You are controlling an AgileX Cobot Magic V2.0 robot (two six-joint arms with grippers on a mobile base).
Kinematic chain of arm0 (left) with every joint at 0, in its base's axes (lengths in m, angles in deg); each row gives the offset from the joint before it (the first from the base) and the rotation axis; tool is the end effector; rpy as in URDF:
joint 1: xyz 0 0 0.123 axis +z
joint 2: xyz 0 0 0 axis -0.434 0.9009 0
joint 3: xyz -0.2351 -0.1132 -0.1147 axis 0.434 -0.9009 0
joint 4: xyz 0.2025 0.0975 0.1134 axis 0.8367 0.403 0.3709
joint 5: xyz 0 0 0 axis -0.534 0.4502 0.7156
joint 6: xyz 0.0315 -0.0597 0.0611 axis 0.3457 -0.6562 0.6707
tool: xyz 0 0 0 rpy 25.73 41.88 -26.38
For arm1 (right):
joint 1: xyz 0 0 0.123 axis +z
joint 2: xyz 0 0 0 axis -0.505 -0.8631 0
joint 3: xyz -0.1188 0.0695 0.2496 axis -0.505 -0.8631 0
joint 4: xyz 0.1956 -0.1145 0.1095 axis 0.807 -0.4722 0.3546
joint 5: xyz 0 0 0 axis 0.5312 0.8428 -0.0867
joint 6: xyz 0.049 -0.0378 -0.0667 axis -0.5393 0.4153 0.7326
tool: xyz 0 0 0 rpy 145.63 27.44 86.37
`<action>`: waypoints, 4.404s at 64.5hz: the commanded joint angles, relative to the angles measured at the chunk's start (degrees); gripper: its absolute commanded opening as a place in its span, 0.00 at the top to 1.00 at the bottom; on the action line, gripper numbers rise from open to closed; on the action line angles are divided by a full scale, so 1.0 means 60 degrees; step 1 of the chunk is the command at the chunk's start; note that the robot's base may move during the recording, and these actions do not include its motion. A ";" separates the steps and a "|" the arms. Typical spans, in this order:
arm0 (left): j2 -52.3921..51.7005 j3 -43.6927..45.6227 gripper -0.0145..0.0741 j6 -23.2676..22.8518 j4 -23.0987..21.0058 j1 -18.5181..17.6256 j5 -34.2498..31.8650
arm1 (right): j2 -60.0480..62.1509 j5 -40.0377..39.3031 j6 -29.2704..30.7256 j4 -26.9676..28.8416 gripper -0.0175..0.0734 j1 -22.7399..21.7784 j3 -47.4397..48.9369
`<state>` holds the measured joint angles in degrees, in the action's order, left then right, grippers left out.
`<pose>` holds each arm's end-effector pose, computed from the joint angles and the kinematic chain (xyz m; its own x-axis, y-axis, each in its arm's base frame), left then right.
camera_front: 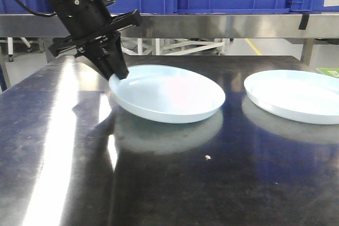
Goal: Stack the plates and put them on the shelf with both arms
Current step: 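Carry the plate toward the center and set it down, releasing, then withdraw the left gripper and move the right gripper over the other plate, then grasp the rim of the second white plate with the right gripper and lift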
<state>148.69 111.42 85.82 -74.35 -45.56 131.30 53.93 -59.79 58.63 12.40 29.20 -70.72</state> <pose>0.4030 -0.1784 0.2301 -0.9315 0.2127 -0.2950 0.3147 0.8782 -0.3602 0.0566 0.0004 0.1911 -0.0757 0.0554 -0.9956 0.0059 0.9985 0.0551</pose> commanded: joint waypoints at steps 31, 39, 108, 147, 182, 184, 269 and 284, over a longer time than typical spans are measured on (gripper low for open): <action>-0.3149 -0.1291 0.74 -0.0007 0.1847 -0.0155 -0.2137 | 0.0188 -0.0762 0.0077 -0.0041 0.75 -0.0036 -0.0011; -0.4157 -0.2714 0.74 -0.0007 0.2565 -0.0155 -0.3922 | 0.0188 -0.0762 0.0077 -0.0041 0.75 -0.0036 -0.0011; -1.4498 -1.2409 0.74 -0.0007 0.3432 0.0896 -0.9706 | 0.0188 -0.0762 0.0077 -0.0041 0.75 -0.0036 -0.0011; -1.4540 -1.2135 0.74 -0.0007 0.3133 0.1179 -0.9742 | 0.0187 -0.0933 0.0077 -0.0041 0.75 -0.0036 -0.0011; -1.4540 -1.2135 0.74 -0.0007 0.3133 0.1489 -0.9725 | -0.0590 0.0345 -0.0491 0.1368 0.75 -0.0036 0.1792; -1.4540 -1.2135 0.74 -0.0007 0.3133 0.1489 -0.9725 | -0.0867 0.0603 -0.0491 0.1361 0.75 -0.0036 0.2020; -1.4540 -1.2135 0.74 -0.0007 0.3133 0.1489 -0.9725 | -1.4801 0.7528 -0.0480 0.0865 0.74 -0.0833 1.2055; -1.4540 -1.2135 0.74 -0.0007 0.3133 0.1489 -0.9725 | -1.6592 0.8281 -0.0489 -0.0003 0.60 -0.1237 1.3958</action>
<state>61.45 36.41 85.95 -55.46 -36.82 78.30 -45.17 -10.66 55.55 13.69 22.53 8.50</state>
